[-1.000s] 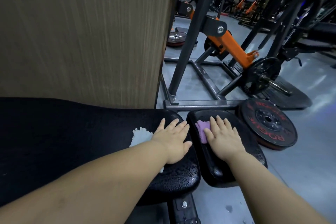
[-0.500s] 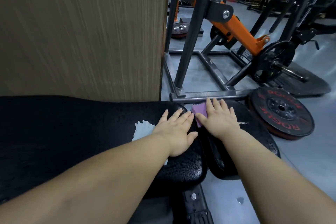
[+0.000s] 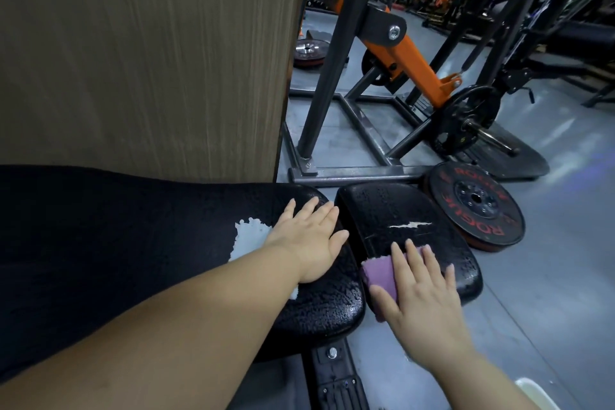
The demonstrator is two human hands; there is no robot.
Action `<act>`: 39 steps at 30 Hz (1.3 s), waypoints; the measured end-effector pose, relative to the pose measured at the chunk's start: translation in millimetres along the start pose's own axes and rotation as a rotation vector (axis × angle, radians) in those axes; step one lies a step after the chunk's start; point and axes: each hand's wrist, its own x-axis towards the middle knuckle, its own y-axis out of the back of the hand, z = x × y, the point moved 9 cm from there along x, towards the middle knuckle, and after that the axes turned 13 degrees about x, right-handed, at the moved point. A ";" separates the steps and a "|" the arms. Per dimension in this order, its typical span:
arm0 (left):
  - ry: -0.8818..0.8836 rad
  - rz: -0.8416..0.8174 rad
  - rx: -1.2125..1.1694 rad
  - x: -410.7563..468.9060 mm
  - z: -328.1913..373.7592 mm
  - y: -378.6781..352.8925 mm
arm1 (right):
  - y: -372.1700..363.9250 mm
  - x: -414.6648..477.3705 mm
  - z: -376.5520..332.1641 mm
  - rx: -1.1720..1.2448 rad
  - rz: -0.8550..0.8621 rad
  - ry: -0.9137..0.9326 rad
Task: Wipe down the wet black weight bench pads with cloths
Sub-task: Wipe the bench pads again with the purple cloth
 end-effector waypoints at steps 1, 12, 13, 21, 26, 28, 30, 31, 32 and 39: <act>0.001 0.005 -0.003 0.0 -0.2 0.1 | 0.2 8.4 -3.1 -0.002 -0.031 -0.005; 0.016 0.059 -0.025 0.9 -2.5 1.3 | -5.5 155.4 -46.6 0.085 -0.116 -0.014; 0.016 0.057 -0.020 1.1 -2.3 1.5 | -7.0 166.4 -50.9 0.079 -0.128 -0.014; 0.027 0.039 0.006 1.6 -2.5 1.3 | -8.2 184.2 -58.8 0.131 -0.202 0.065; 0.027 0.033 0.005 0.7 -3.9 0.6 | -0.9 107.0 -36.1 0.178 -0.182 0.140; 0.025 0.030 0.001 0.0 -4.8 0.4 | 0.6 65.8 -20.8 0.142 -0.157 0.131; 0.022 0.031 -0.004 0.2 -4.2 0.0 | 1.5 30.3 -6.5 0.129 -0.144 0.104; 0.020 0.032 -0.002 0.5 -3.8 -0.2 | 1.4 18.3 -0.8 0.135 -0.140 0.086; 0.018 0.031 0.000 0.5 -3.3 -0.5 | 1.7 10.1 3.4 0.146 -0.131 0.070; 0.021 0.029 0.028 0.9 -2.1 0.4 | 5.9 40.0 0.2 0.141 -0.103 0.020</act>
